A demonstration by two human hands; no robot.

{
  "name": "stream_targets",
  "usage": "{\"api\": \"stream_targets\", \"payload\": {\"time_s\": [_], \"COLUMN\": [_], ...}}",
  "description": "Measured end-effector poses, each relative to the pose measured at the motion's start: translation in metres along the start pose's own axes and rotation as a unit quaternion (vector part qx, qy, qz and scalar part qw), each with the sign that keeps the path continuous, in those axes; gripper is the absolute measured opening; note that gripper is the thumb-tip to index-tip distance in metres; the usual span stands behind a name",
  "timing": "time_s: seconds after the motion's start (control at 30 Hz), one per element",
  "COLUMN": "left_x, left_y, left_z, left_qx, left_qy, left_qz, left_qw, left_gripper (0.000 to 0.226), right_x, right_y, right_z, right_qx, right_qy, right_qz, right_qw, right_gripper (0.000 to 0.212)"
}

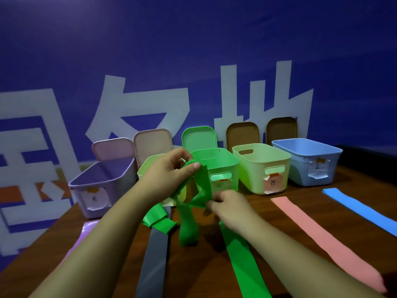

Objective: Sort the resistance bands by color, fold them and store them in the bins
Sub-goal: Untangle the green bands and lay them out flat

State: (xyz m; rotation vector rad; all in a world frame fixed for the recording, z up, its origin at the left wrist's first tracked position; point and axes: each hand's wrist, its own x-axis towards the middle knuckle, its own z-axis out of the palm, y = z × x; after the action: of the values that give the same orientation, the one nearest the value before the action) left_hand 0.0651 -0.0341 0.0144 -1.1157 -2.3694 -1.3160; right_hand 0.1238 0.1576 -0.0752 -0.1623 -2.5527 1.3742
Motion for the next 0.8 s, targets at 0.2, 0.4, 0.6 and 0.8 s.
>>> {"api": "stream_targets", "payload": {"time_s": [0.2,0.4,0.6,0.8], "left_x": [-0.005,-0.014,-0.019,-0.025], "left_y": [-0.006,-0.019,-0.034,-0.043], "left_z": [-0.034,-0.033,-0.009,0.032], "left_qx": [0.168,0.216,0.193,0.114], "left_qy": [-0.101,-0.237,-0.261,-0.164], "left_qz": [-0.091,-0.167,-0.153,-0.092], "left_qw": [0.976,0.932,0.934,0.976], "left_gripper": [0.026,0.056,0.041,0.029], "right_x": [0.008,0.005,0.006,0.007], "right_y": [0.009,0.005,-0.016,-0.030], "right_z": [-0.039,-0.054,-0.050,-0.046], "right_qx": [-0.217,-0.201,-0.125,-0.137], "right_qy": [0.101,0.150,0.113,0.086], "right_qz": [-0.062,-0.083,-0.092,-0.082], "right_qw": [0.969,0.965,0.981,0.983], "right_gripper": [0.016,0.022,0.021,0.016]}}
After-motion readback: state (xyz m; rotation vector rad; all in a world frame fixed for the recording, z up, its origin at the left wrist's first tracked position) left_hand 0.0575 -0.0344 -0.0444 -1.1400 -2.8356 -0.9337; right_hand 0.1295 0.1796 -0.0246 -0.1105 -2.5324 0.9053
